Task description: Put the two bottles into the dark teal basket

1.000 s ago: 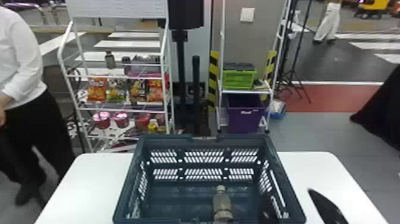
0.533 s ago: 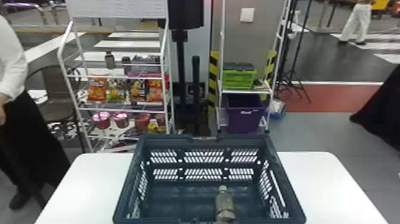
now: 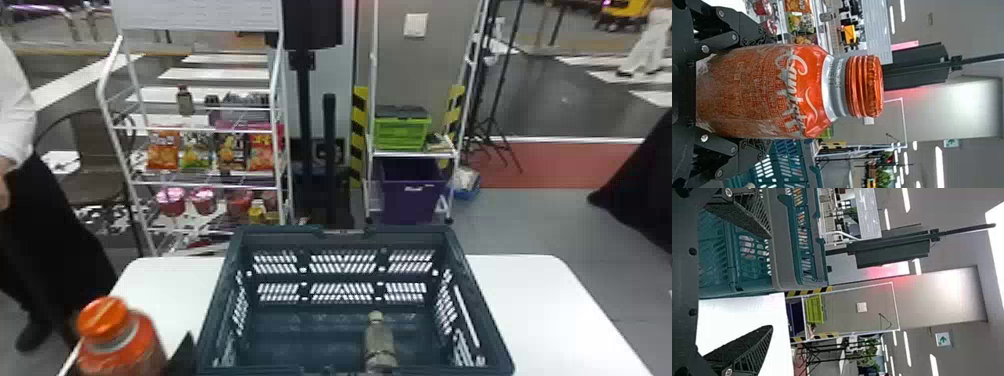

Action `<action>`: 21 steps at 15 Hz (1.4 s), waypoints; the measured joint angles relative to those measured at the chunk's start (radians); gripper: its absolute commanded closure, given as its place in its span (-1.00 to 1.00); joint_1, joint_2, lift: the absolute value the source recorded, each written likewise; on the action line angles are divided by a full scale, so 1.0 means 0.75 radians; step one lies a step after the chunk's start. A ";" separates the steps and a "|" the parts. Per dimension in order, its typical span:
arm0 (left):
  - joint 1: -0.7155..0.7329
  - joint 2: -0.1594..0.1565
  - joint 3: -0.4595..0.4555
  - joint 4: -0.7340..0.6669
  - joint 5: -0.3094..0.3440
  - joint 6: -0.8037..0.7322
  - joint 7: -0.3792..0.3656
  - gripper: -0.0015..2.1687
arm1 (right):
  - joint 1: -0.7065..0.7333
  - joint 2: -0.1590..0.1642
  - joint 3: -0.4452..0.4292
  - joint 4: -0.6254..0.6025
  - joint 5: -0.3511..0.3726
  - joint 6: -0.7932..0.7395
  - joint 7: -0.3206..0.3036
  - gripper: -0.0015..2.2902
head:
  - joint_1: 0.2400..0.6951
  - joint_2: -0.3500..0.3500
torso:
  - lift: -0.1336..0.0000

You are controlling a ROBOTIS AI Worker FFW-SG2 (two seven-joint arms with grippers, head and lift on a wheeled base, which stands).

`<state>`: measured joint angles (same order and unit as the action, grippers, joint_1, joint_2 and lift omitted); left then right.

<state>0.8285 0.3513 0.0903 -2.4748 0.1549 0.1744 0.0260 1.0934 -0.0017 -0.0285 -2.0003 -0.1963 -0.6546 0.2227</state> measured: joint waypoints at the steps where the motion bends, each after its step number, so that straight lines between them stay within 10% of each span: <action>1: -0.068 0.005 -0.008 -0.041 -0.002 0.116 -0.025 0.96 | 0.012 0.001 -0.022 0.005 -0.009 -0.019 0.022 -0.93 | 0.14 0.00 | 1.00; 9: -0.959 0.004 -0.398 0.115 -0.039 0.934 -0.347 0.96 | 0.059 0.002 -0.065 0.021 -0.022 -0.051 0.030 -0.93 | 0.14 0.00 | 1.00; 21: -1.728 -0.257 -0.873 0.983 -0.388 1.657 -1.122 0.95 | 0.062 0.002 -0.104 0.149 -0.060 -0.164 0.079 -0.93 | 0.14 0.00 | 1.00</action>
<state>-0.4677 0.1586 -0.5642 -1.7373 -0.1361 1.4176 -0.8152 1.1403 0.0000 -0.1065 -1.8886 -0.2411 -0.7773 0.2822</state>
